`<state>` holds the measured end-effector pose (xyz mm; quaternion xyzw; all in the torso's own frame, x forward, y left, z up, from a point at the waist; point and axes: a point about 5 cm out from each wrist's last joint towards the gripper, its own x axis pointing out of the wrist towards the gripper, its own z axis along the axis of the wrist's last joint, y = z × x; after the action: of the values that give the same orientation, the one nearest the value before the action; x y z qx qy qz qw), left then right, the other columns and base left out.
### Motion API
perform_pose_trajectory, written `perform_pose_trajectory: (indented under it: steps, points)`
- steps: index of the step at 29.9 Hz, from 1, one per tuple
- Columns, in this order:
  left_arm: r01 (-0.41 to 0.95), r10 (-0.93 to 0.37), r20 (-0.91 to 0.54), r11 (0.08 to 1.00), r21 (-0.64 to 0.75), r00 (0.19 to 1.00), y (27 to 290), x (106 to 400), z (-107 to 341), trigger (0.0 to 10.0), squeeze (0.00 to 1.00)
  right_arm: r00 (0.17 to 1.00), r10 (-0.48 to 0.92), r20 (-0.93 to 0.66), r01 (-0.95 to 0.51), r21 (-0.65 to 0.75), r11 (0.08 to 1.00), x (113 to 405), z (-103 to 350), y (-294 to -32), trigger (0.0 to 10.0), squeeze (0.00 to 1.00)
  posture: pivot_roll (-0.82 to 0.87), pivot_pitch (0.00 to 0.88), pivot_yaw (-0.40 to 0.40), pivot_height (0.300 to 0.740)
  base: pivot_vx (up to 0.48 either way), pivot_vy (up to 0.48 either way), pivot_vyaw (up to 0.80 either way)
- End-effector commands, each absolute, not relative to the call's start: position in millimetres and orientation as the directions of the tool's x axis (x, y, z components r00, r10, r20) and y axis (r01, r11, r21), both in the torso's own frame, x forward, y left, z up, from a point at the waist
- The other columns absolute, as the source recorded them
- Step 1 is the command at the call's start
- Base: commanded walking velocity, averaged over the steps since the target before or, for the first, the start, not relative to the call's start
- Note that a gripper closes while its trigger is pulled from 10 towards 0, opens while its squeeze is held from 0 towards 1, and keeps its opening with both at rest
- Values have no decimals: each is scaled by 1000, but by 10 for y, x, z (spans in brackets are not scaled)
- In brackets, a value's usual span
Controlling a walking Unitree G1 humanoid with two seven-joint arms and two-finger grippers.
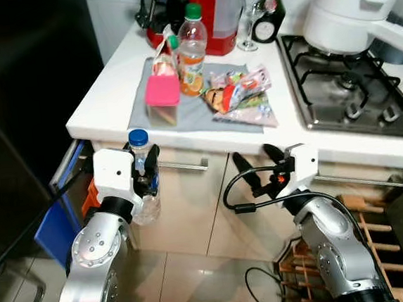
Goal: Restocking fridge
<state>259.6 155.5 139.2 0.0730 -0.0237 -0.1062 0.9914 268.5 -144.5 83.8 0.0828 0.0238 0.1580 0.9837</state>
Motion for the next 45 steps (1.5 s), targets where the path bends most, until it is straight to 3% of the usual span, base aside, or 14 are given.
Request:
perform_pose_trajectory:
  steps: [1, 9, 18, 36, 41, 45]
  points:
    - [239, -253, 61, 954, 180, 965, 1492, 2622, 1452, 10000, 0, 961, 274, -44, -265, 149, 953, 2648, 771, -1540, 10000, 0, 46, 0, -56, 740, -356, 0, 0]
    - [291, -307, 41, 931, 222, 951, 1527, 2740, 1425, 10000, 0, 981, 192, -19, -189, 102, 977, 2637, 709, -1574, 10000, 0, 24, 0, 3, 740, -335, 0, 0]
    - [310, -322, 42, 934, 180, 946, 1445, 2776, 1348, 10000, 0, 988, 152, -13, -151, 73, 986, 2641, 693, -1611, 10000, 0, 2, 0, -1, 740, -205, 0, 0]
    - [198, -192, -63, 973, 115, 979, 1657, 2600, 974, 10000, 0, 990, 140, -27, -139, 37, 990, 2610, 607, -1644, 10000, 0, 5, 0, -10, 740, 0, 0, -758]
    - [195, -189, -76, 977, 81, 979, 1675, 2440, 885, 10000, 0, 991, 125, -45, -124, 33, 992, 2571, 566, -1693, 10000, 0, 6, 0, -22, 740, 0, 0, -756]
    - [197, -194, -47, 976, 88, 980, 1654, 2489, 926, 10000, 0, 991, 122, -55, -121, 32, 992, 2569, 535, -1722, 10000, 0, 12, 0, -32, 740, 0, 0, -756]
